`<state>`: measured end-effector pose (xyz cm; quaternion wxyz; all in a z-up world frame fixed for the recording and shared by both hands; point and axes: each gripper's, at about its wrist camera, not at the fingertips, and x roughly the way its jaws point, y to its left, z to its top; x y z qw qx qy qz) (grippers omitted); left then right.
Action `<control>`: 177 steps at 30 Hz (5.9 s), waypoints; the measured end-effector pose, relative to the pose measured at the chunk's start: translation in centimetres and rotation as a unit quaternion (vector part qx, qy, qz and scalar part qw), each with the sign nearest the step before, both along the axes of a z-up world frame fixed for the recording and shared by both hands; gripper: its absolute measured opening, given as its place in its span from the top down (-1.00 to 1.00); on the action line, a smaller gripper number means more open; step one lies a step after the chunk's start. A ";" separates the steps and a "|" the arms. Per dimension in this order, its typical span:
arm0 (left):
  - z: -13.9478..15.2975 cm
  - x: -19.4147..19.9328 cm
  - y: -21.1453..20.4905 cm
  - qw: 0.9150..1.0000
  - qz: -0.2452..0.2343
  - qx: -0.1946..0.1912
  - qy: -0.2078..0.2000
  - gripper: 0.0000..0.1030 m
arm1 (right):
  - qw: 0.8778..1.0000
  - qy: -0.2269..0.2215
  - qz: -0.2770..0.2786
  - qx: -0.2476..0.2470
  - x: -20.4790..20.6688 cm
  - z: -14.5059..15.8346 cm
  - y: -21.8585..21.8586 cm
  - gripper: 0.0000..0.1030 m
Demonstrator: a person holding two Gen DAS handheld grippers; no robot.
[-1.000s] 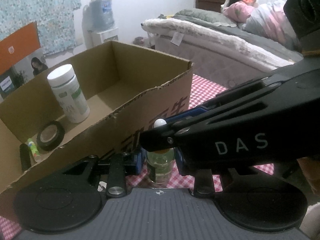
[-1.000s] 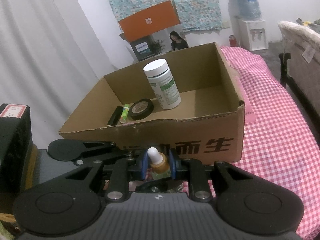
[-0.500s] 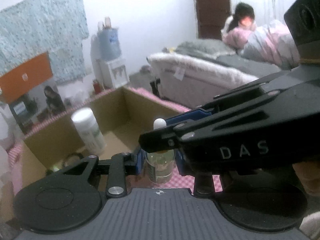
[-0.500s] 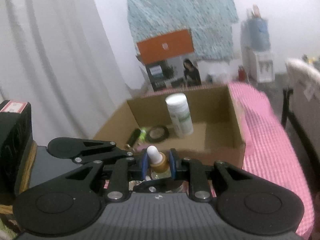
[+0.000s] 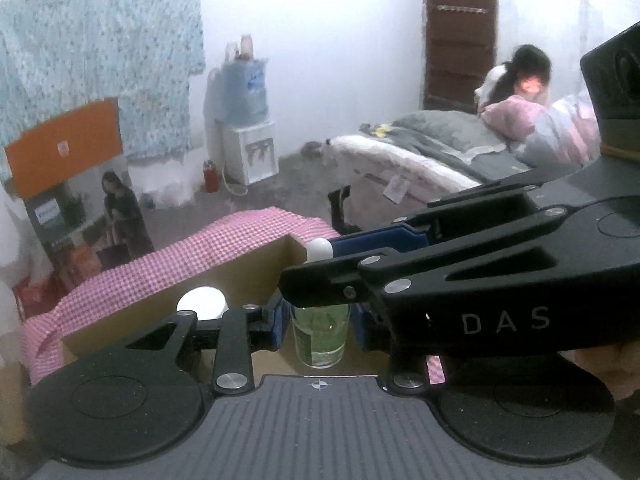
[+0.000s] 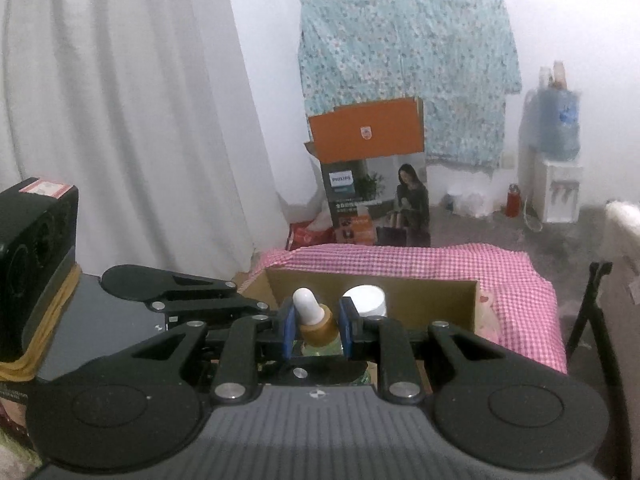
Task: Organize rigid objects
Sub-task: 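Carry the green dropper bottle into the box and open the right gripper, then move the right gripper back to the gold patterned jar, then grasp the gold patterned jar by its lid with the right gripper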
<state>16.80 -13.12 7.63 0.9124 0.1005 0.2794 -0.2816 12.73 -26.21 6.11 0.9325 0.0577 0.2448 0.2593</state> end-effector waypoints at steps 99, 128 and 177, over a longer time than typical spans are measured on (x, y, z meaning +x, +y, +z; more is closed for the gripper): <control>-8.4 -12.3 9.9 0.993 0.113 0.012 0.042 -1.00 | 0.993 0.059 -0.095 0.036 -12.2 -7.9 3.3 -1.00; -13.3 -7.0 11.4 0.990 0.089 0.013 0.109 -0.14 | 0.991 0.120 -0.050 -0.043 -5.6 -13.7 9.8 0.06; -10.3 -12.0 12.7 0.992 0.089 0.009 0.086 -0.10 | 0.983 0.175 0.027 0.042 -8.2 -13.1 12.4 0.18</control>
